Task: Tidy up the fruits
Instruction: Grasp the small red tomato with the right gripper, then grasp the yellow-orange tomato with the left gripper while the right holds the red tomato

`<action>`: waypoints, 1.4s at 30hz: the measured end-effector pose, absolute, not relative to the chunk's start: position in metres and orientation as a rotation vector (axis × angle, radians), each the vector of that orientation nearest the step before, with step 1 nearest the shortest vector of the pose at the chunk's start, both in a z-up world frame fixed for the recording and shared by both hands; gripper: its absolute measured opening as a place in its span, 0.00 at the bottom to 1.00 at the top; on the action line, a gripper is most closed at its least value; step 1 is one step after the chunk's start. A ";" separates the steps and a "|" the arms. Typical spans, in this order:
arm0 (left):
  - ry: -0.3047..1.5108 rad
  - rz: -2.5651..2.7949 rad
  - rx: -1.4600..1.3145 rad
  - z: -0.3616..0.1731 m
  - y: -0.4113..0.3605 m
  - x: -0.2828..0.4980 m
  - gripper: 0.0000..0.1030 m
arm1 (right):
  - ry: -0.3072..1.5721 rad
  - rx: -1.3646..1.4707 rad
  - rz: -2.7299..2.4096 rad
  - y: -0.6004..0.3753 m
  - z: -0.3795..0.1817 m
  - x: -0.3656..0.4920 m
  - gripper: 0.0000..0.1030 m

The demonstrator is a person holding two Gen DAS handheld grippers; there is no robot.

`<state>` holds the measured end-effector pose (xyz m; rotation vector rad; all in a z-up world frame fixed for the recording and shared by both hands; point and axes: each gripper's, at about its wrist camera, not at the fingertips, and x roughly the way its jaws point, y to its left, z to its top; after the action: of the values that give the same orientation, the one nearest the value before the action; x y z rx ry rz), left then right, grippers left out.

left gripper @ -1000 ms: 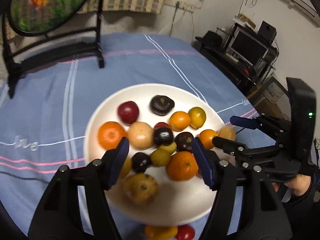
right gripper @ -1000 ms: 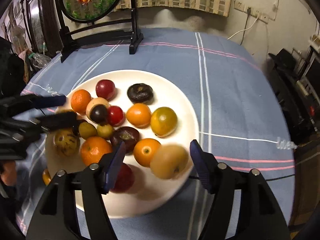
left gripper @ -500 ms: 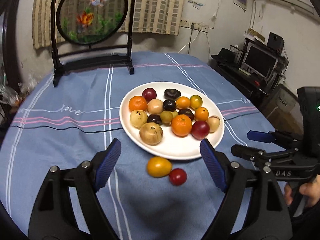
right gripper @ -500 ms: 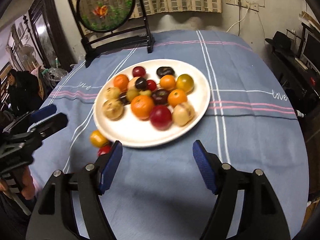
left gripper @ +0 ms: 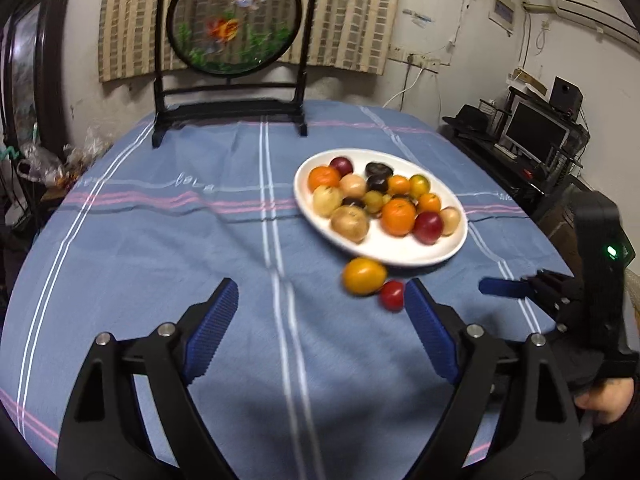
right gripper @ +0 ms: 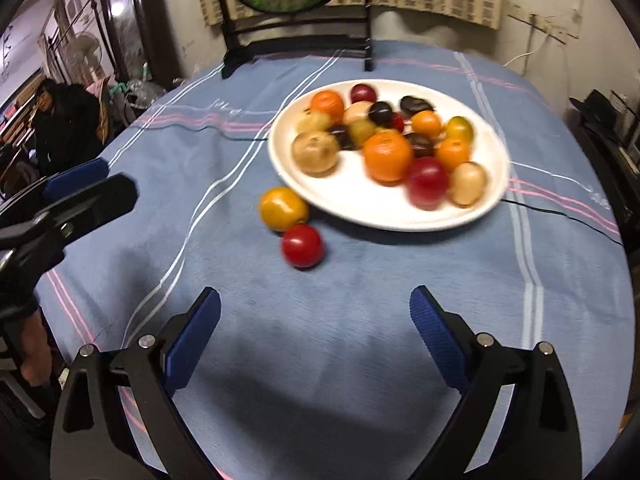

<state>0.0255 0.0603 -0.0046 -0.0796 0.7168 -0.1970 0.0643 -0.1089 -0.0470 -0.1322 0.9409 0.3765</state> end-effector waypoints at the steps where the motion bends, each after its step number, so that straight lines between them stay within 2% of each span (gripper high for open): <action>1: 0.725 -0.194 -0.083 -0.007 0.064 0.025 0.84 | 0.950 -0.137 0.365 -0.104 -0.052 0.069 0.93; 3: 0.746 -0.194 -0.091 -0.012 0.070 0.024 0.84 | 0.961 -0.135 0.369 -0.098 -0.059 0.077 0.93; 4: 0.752 -0.195 -0.092 -0.014 0.072 0.024 0.84 | 0.959 -0.130 0.374 -0.095 -0.061 0.081 0.90; 5: 0.757 -0.195 -0.093 -0.016 0.073 0.024 0.84 | 0.961 -0.129 0.377 -0.092 -0.063 0.084 0.82; 9: 0.767 -0.206 -0.104 -0.019 0.078 0.025 0.84 | 1.023 -0.166 0.361 -0.078 -0.083 0.106 0.63; 11: 0.767 -0.210 -0.106 -0.019 0.078 0.026 0.84 | 1.002 -0.201 0.334 -0.076 -0.085 0.111 0.49; 13: 0.769 -0.211 -0.104 -0.019 0.077 0.027 0.84 | 1.004 -0.185 0.345 -0.078 -0.083 0.115 0.30; 25: 0.837 -0.291 -0.030 -0.038 0.021 0.065 0.84 | 0.948 -0.050 0.342 -0.153 -0.058 0.059 0.30; 29: 0.923 -0.313 0.058 -0.061 -0.012 0.090 0.84 | 0.922 0.000 0.359 -0.177 -0.058 0.050 0.30; 36: 0.969 -0.295 0.037 -0.080 -0.021 0.119 0.83 | 0.926 0.037 0.400 -0.192 -0.066 0.056 0.30; 37: 0.973 -0.291 0.032 -0.082 -0.021 0.121 0.75 | 0.931 0.037 0.405 -0.192 -0.068 0.057 0.30; 38: 0.975 -0.295 0.023 -0.084 -0.020 0.123 0.50 | 0.935 0.037 0.410 -0.191 -0.070 0.058 0.30; 39: 0.987 -0.287 0.020 -0.087 -0.019 0.127 0.42 | 0.941 0.035 0.417 -0.189 -0.072 0.059 0.30; 42: 0.981 -0.314 0.002 -0.085 -0.017 0.124 0.43 | 0.952 0.033 0.427 -0.184 -0.075 0.060 0.30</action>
<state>0.1236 -0.0174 -0.0853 0.0018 0.9805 -0.3137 0.0597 -0.1844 -0.0749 0.0333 0.9522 0.4269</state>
